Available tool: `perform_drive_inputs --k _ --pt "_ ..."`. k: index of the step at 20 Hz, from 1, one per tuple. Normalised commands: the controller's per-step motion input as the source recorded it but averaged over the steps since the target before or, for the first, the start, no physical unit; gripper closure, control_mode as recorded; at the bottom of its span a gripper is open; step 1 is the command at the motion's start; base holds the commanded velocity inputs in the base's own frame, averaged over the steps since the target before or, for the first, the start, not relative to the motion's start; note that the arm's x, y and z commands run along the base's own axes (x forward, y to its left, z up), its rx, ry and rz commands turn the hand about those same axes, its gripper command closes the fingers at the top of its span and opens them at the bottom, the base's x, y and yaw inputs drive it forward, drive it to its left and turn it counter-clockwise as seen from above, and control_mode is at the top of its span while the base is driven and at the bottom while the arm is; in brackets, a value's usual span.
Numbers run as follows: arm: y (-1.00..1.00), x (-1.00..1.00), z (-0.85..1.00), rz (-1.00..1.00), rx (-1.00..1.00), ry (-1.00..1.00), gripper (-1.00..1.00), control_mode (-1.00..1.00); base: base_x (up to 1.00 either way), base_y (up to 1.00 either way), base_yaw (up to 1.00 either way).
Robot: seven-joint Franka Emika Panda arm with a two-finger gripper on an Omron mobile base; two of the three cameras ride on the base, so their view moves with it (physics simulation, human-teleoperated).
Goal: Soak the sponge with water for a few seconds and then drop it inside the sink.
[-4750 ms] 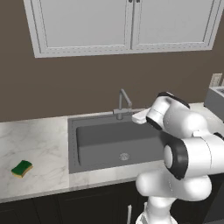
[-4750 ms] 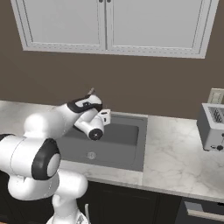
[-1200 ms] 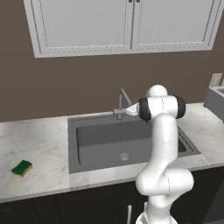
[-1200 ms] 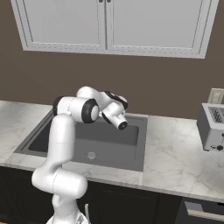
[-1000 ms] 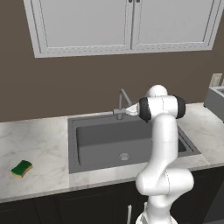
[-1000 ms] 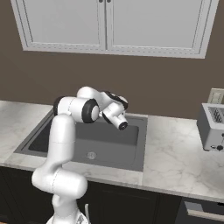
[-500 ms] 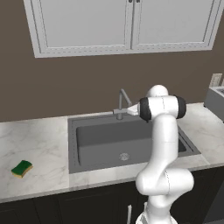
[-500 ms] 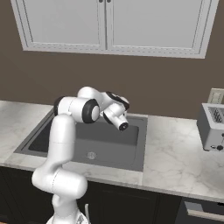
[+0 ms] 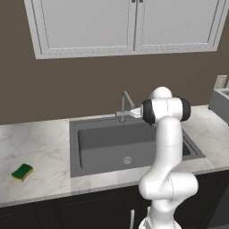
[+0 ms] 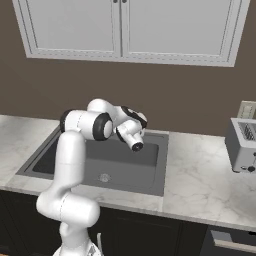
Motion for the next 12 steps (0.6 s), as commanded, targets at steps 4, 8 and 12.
perform_drive_inputs --k 4,8,12 --pt "-0.42 0.0 -0.1 -0.1 0.02 0.0 -1.0 -1.0 0.0 0.0 0.0" --pt "-0.53 0.03 -0.09 -0.06 0.01 0.0 -1.0 -1.0 0.0 0.0 0.0" --pt "-0.58 0.08 -0.12 -0.05 0.01 0.0 -1.0 -1.0 0.0 0.0 0.0"
